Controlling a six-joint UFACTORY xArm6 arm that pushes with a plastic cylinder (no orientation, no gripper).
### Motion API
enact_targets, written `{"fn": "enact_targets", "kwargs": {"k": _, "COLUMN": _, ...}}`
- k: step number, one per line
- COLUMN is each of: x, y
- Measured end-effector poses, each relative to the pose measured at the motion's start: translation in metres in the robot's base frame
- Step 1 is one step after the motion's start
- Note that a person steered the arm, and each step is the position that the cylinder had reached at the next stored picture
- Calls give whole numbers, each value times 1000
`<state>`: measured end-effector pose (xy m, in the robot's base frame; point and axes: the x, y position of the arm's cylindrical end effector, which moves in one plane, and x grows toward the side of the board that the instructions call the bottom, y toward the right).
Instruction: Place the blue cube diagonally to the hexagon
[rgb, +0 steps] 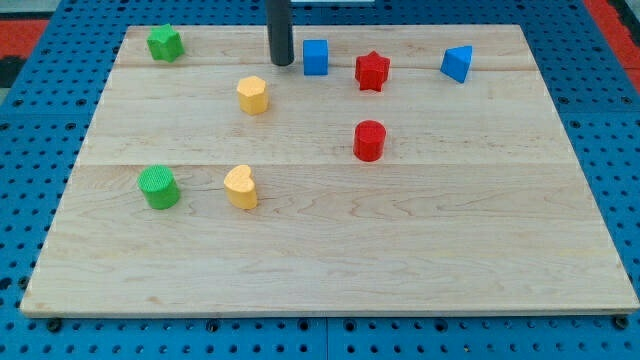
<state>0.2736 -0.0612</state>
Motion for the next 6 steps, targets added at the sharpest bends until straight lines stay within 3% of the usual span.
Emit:
{"fn": "enact_targets", "kwargs": {"k": 1, "x": 42, "y": 9}}
{"fn": "enact_targets", "kwargs": {"k": 2, "x": 56, "y": 38}}
{"fn": "enact_targets", "kwargs": {"k": 4, "x": 32, "y": 82}}
{"fn": "enact_targets", "kwargs": {"k": 6, "x": -5, "y": 82}}
